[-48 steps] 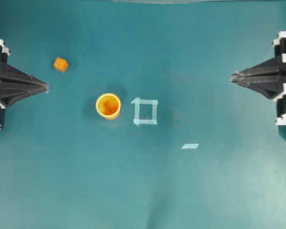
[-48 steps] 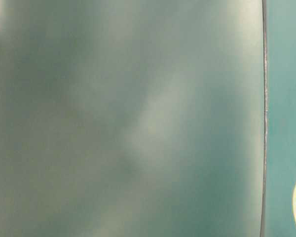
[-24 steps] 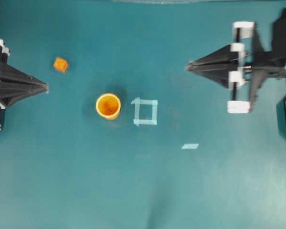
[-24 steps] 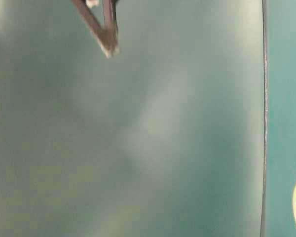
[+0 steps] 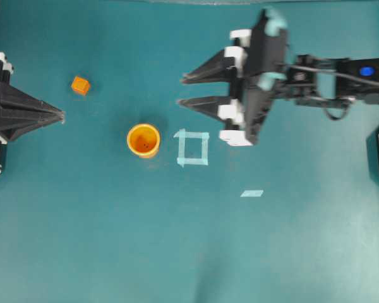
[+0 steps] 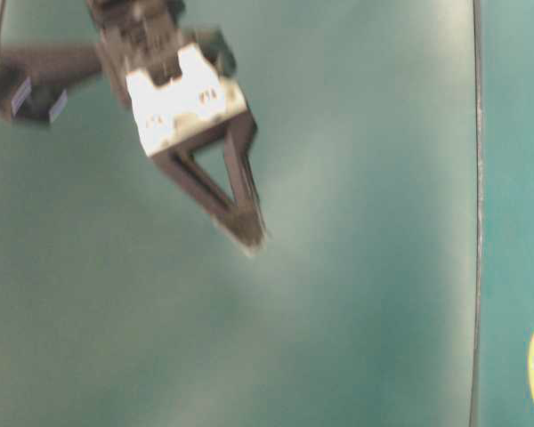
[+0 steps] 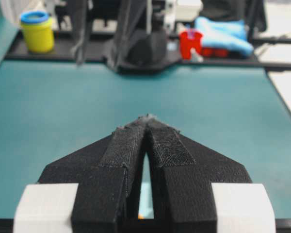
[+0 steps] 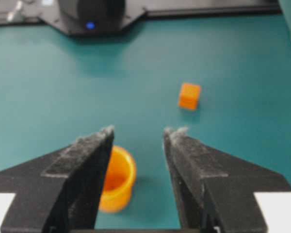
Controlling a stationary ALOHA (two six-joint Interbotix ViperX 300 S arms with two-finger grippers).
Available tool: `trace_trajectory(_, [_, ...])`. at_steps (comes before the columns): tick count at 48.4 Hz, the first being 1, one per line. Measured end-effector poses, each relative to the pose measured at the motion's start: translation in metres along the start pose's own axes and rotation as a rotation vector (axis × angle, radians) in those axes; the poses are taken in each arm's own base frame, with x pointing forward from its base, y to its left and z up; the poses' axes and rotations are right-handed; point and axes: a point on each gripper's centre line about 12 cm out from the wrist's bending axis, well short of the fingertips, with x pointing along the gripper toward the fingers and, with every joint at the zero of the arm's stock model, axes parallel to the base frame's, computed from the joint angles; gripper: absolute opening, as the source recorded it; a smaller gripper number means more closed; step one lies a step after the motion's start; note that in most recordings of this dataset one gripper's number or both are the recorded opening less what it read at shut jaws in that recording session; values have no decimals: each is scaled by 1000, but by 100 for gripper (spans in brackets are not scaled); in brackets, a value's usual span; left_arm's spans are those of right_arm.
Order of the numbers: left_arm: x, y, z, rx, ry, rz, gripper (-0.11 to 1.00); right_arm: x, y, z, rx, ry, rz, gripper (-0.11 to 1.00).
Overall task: Move the block toward the cup with right arm.
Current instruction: 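Reach the right gripper across the table toward the orange cube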
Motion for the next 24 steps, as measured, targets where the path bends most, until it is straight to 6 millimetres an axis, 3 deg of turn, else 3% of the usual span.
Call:
trace_trajectory(14, [0,0,-1,0,3,2,1,60,10,19,43,84,16,66])
trace_trajectory(24, [0,0,-1,0,5,2,1,83,15,32,98,98,19,66])
